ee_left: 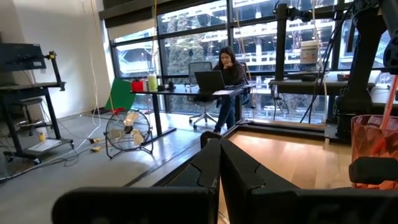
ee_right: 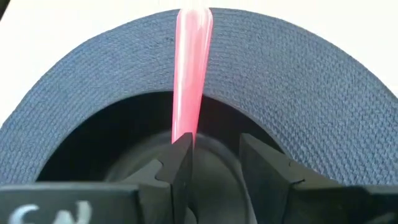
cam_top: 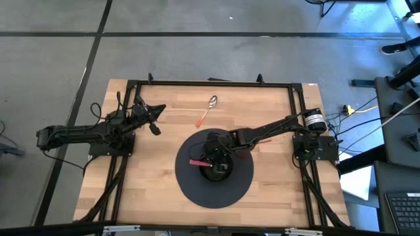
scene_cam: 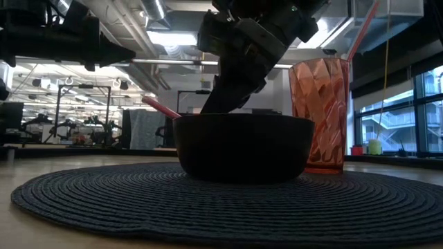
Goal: Pick & Place Utensil
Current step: Put the orange spoon into the black bowl
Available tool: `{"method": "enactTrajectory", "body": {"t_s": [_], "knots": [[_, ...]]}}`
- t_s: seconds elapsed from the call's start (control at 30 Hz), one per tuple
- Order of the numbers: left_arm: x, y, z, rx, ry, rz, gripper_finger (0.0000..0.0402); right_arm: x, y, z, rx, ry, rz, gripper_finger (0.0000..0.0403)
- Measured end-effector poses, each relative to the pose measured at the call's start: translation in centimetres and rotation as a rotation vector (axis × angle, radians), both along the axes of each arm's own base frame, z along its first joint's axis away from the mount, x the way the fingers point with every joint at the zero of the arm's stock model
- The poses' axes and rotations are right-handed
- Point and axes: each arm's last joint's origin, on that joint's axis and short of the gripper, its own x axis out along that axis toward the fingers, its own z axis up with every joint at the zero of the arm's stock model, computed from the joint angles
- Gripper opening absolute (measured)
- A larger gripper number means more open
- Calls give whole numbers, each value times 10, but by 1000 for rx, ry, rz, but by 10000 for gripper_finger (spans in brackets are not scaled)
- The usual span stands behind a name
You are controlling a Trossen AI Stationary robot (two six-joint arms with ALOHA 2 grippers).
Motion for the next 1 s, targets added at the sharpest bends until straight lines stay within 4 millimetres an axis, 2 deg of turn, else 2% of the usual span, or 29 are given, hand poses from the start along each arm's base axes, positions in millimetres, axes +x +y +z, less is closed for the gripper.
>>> {"method": "enactTrajectory", "body": {"t_s": [0.23, 0.3, 0.43, 0.57, 0.63, 0.7, 0.77, 0.83, 0.9, 1.0], "knots": [[0, 0, 0, -12, -7, -3, 2, 0, -1, 8, -68, 0, 32, 133], [0, 0, 0, -17, -10, -5, 3, -1, -1, 23, -93, -23, 50, 133], [0, 0, 0, -18, -11, -12, 5, -6, -2, 64, -138, -148, 99, 133], [0, 0, 0, -18, -8, -12, 3, -22, -4, 109, -171, -256, 119, 133], [0, 0, -1, -20, 0, -12, 3, -39, -6, 137, -178, -331, 120, 132], [0, 0, -2, -21, 5, -12, 5, -65, -11, 172, -207, -433, 87, 124], [0, 0, -2, -22, 7, -11, 6, -99, -15, 204, -256, -535, 55, 108], [0, 0, -2, -22, 8, -11, 5, -135, -19, 227, -273, -641, 47, 85], [0, 0, -2, -22, 8, -10, 4, -174, -24, 243, -273, -777, 70, 58], [0, 0, -2, -11, 16, -6, 2, -228, -28, 248, -242, -983, 147, 14]]}}
